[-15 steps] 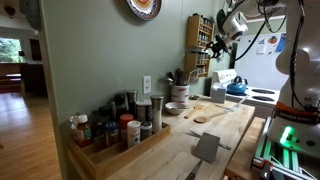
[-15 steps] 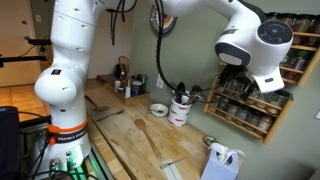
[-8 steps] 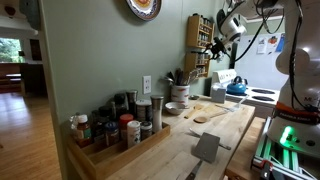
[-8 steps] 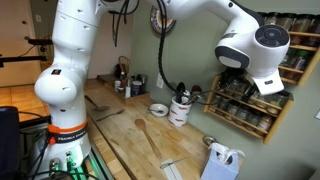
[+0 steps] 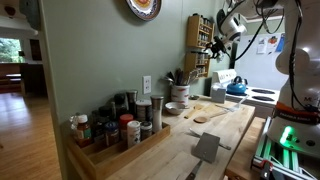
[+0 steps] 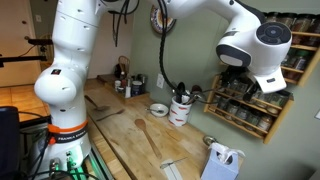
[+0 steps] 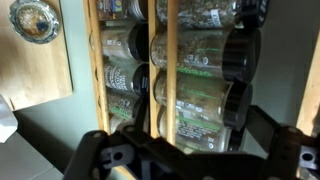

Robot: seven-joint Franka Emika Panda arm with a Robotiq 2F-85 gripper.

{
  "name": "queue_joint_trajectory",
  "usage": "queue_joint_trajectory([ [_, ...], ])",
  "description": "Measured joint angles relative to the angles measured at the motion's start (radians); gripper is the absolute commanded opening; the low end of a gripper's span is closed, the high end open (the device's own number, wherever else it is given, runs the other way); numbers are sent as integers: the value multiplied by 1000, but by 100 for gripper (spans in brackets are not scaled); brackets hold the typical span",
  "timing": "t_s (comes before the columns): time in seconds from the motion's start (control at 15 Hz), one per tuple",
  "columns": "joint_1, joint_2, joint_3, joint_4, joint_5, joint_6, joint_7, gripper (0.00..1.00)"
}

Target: Remove the third jar from the top stand on the right

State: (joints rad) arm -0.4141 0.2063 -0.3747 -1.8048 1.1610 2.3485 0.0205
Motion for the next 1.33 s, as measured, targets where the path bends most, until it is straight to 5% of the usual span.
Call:
queue_joint_trajectory([
  [1.33, -1, 37, 23, 27, 11, 34, 3, 100],
])
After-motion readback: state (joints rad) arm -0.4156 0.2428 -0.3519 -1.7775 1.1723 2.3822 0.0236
